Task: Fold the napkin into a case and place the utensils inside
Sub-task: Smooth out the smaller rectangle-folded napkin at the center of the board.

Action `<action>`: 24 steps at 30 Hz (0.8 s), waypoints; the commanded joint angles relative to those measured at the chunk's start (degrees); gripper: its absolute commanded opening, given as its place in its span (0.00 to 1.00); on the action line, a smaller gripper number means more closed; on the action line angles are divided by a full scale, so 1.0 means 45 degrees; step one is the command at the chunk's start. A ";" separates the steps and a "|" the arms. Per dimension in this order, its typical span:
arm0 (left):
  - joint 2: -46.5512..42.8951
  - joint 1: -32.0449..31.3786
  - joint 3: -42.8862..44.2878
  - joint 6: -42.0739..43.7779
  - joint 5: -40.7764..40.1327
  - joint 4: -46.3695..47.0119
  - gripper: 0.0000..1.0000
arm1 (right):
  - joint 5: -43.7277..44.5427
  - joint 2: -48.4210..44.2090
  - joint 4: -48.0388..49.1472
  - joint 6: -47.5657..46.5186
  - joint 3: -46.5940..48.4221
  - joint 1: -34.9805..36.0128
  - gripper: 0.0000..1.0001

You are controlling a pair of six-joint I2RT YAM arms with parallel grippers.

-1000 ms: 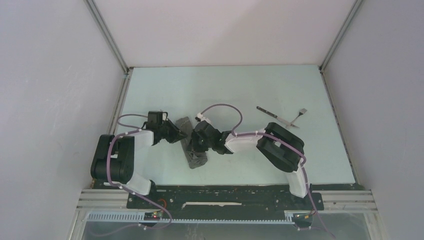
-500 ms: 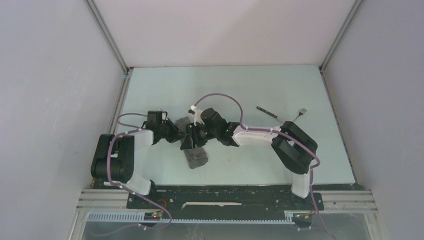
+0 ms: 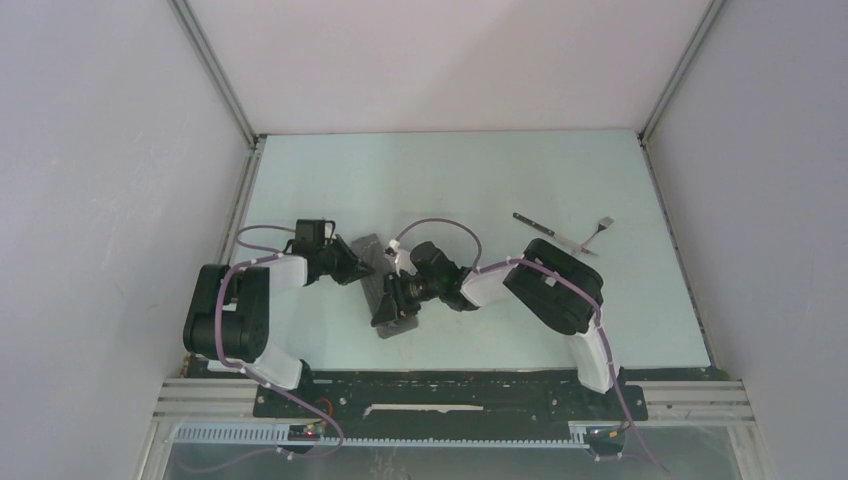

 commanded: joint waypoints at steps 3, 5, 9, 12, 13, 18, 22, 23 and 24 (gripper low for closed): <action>0.0449 0.0206 -0.0095 0.0268 -0.1320 -0.0272 0.01 | 0.0528 -0.1378 -0.3943 -0.2552 -0.0354 -0.0444 0.45; 0.0332 0.0159 -0.0162 0.0185 -0.1317 -0.0193 0.01 | 0.0523 -0.1774 -0.5102 -0.3321 0.0057 -0.0541 0.46; 0.0184 -0.0004 -0.0157 -0.0063 -0.1285 -0.0188 0.01 | 0.0956 -0.2458 -0.7163 -0.4410 0.1610 0.0142 0.49; 0.0029 -0.0027 -0.0194 -0.0249 -0.1334 -0.0188 0.01 | 0.0762 -0.2304 -0.7040 -0.4282 0.2135 0.0610 0.50; -0.0029 -0.0037 -0.0204 -0.0285 -0.1362 -0.0183 0.01 | 0.0642 -0.2097 -0.6802 -0.4190 0.2129 0.0642 0.49; -0.0088 -0.0028 -0.0135 -0.0357 -0.1255 -0.0207 0.01 | 0.0517 -0.1030 -0.6726 -0.4160 0.1712 0.0510 0.47; 0.0060 -0.0030 0.0035 -0.0270 -0.0947 -0.0227 0.01 | 0.1616 -0.1466 -0.7256 -0.4399 0.0928 0.0197 0.46; 0.0094 -0.0032 0.0074 -0.0234 -0.0894 -0.0227 0.01 | 0.1808 -0.1653 -0.7396 -0.4541 0.0914 0.0175 0.47; 0.0106 -0.0033 0.0123 -0.0180 -0.0834 -0.0237 0.01 | 0.1893 -0.1889 -0.7465 -0.4642 0.0942 0.0197 0.47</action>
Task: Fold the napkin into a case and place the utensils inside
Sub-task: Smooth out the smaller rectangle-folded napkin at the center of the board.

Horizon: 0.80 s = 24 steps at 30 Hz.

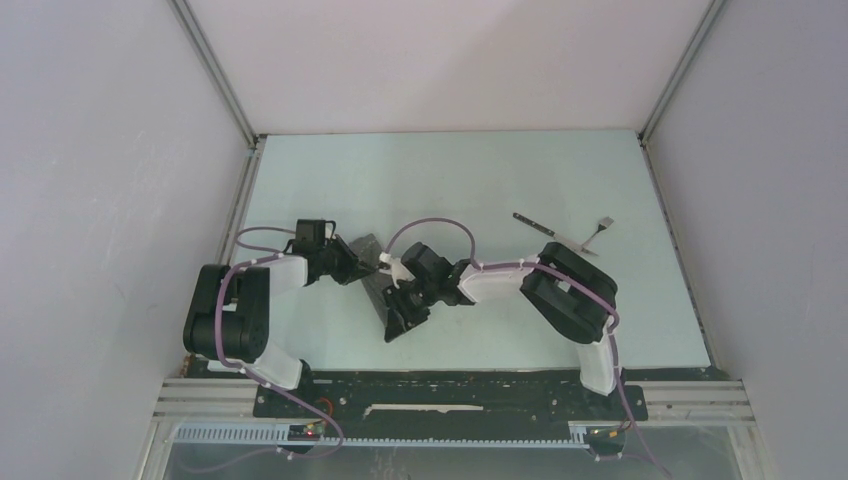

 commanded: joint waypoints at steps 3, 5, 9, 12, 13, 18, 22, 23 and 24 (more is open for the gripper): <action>0.0111 0.0026 0.0369 0.0497 -0.0617 -0.0524 0.02 | 0.0675 -0.1420 -0.1125 -0.0815 0.0547 0.0023 0.48; -0.0037 0.0016 0.0550 0.0649 -0.0557 -0.0752 0.02 | 0.0485 -0.1887 -0.0984 -0.0670 0.1212 0.0252 0.50; -0.0331 0.0046 0.1022 0.0949 -0.0464 -0.1379 0.05 | 0.1167 -0.1767 -0.0192 0.0526 0.2128 -0.0542 0.53; -0.0479 0.0075 0.1427 0.1116 -0.0308 -0.1764 0.07 | 0.1286 -0.1076 0.1825 0.1578 0.2139 -0.1492 0.53; -0.0514 0.0079 0.1537 0.1153 -0.0253 -0.1853 0.09 | 0.1127 -0.0722 0.2726 0.1812 0.2241 -0.1708 0.54; -0.0613 0.0195 0.2179 0.1213 0.0141 -0.2183 0.14 | 0.0903 0.1751 0.3147 0.2235 0.4003 -0.2198 0.42; -0.1001 0.0439 0.2836 0.1655 0.0063 -0.3012 0.15 | 0.1426 0.2374 0.3955 0.2122 0.4247 -0.2251 0.39; -0.1081 0.0530 0.2917 0.1706 0.0071 -0.3145 0.15 | 0.1558 0.2507 0.3935 0.2077 0.4364 -0.2259 0.39; -0.1199 0.0607 0.2988 0.1766 0.0075 -0.3274 0.15 | 0.1652 0.2587 0.3965 0.1968 0.4435 -0.2277 0.39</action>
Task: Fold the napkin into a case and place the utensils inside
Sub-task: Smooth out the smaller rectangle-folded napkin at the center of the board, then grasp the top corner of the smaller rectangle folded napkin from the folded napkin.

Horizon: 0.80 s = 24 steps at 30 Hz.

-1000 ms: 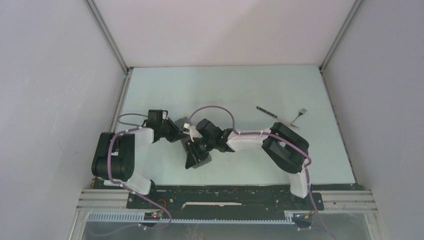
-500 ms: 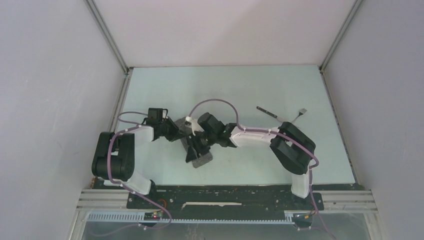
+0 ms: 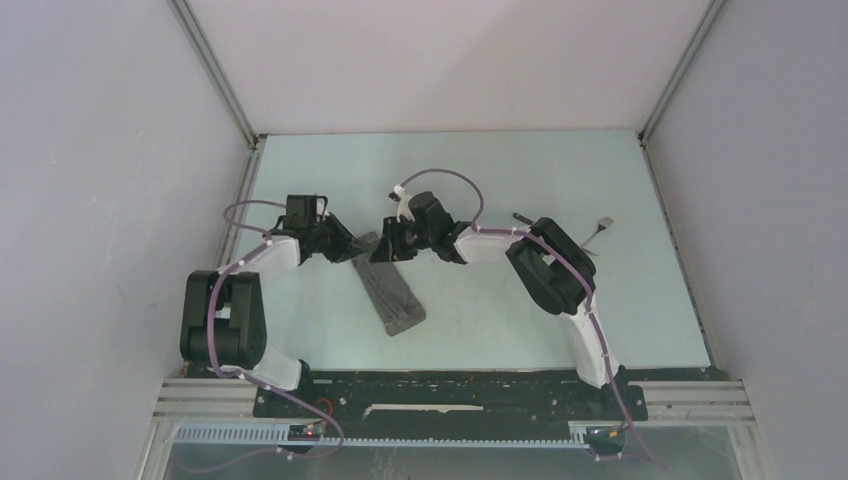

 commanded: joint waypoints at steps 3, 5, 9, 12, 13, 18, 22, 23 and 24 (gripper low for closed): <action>-0.1340 0.0589 0.0679 0.0993 -0.0233 -0.1300 0.16 | 0.0498 0.0706 0.0582 -0.0258 0.1293 0.0231 0.41; -0.1794 0.0711 0.0719 0.1456 -0.0873 -0.1813 0.19 | 0.0564 0.0937 0.0105 -0.0530 0.1828 0.0348 0.42; -0.1879 0.0716 0.1121 0.2336 -0.1801 -0.3181 0.23 | 0.1503 0.1230 -0.1433 -0.1549 0.2900 0.0712 0.45; -0.1563 0.0716 0.1223 0.2512 -0.2058 -0.3482 0.22 | 0.2883 0.1463 -0.2659 -0.1906 0.3758 0.0910 0.46; -0.1447 0.0716 0.1275 0.2522 -0.2125 -0.3558 0.22 | 0.3275 0.1594 -0.3123 -0.1982 0.4118 0.0969 0.47; -0.1544 0.1099 0.1357 0.2275 -0.2477 -0.3667 0.18 | 0.5097 0.2303 -0.5036 -0.2716 0.5745 0.1620 0.55; -0.2238 0.1439 0.1002 0.2220 -0.2811 -0.3629 0.17 | 0.6425 0.2686 -0.5904 -0.3034 0.6576 0.2008 0.52; -0.2364 0.1556 0.0922 0.2237 -0.2798 -0.3625 0.17 | 0.6675 0.2772 -0.6070 -0.3094 0.6760 0.2073 0.51; -0.2473 0.1646 0.0839 0.2244 -0.2786 -0.3624 0.17 | 0.6945 0.2849 -0.6183 -0.3175 0.6895 0.2149 0.50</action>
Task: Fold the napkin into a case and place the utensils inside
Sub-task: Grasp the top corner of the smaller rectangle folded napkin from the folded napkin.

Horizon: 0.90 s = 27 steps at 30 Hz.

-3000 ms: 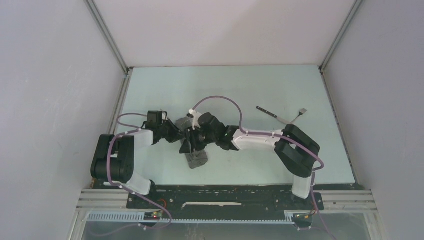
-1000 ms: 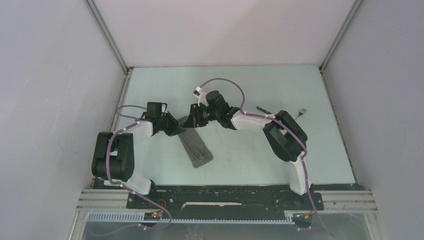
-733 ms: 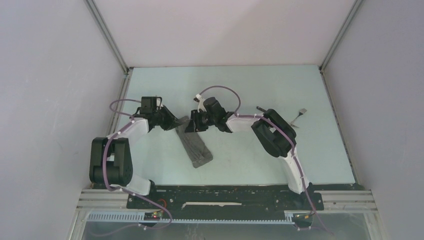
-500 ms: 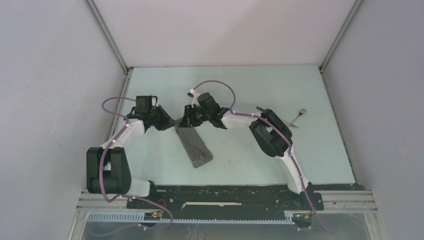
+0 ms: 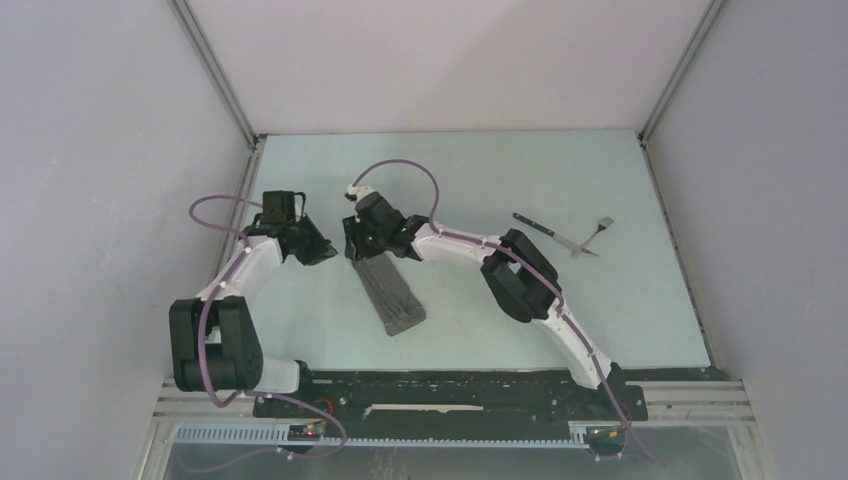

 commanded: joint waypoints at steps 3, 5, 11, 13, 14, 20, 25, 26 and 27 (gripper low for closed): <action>-0.1102 0.0580 -0.0322 0.0283 -0.0340 -0.0003 0.16 | 0.2106 0.0471 -0.1369 -0.0857 0.1224 0.0433 0.45; -0.1138 0.0583 -0.0367 0.0286 -0.0251 0.0023 0.16 | 0.2295 0.0500 -0.1379 -0.0780 0.1278 0.0454 0.41; -0.1031 0.0606 -0.0572 0.0263 -0.0139 0.0212 0.16 | 0.2397 0.0388 -0.1283 -0.0748 0.1371 0.0395 0.25; -0.0857 0.0598 -0.0532 0.0232 0.0027 0.0260 0.17 | 0.2267 0.0411 -0.1256 -0.0623 0.1468 0.0300 0.17; -0.0748 0.0608 -0.0492 0.0233 0.0089 0.0275 0.19 | 0.2173 0.0430 -0.1294 -0.0494 0.1540 0.0243 0.12; 0.0441 0.0554 0.0469 0.0493 0.0517 -0.0187 0.29 | 0.1521 0.0268 -0.1039 0.0182 0.1434 -0.0019 0.00; 0.1234 0.0256 0.1164 0.0723 0.0498 -0.0506 0.23 | 0.0554 -0.0080 -0.0388 0.1485 0.0590 -0.0295 0.00; 0.1410 0.0119 0.1370 0.0811 0.0475 -0.0612 0.22 | 0.0289 -0.0212 -0.0087 0.1917 0.0268 -0.0395 0.00; 0.1545 -0.0082 0.1572 0.0897 0.0203 -0.0722 0.22 | 0.0129 -0.0363 0.0446 0.2334 -0.0146 -0.0500 0.00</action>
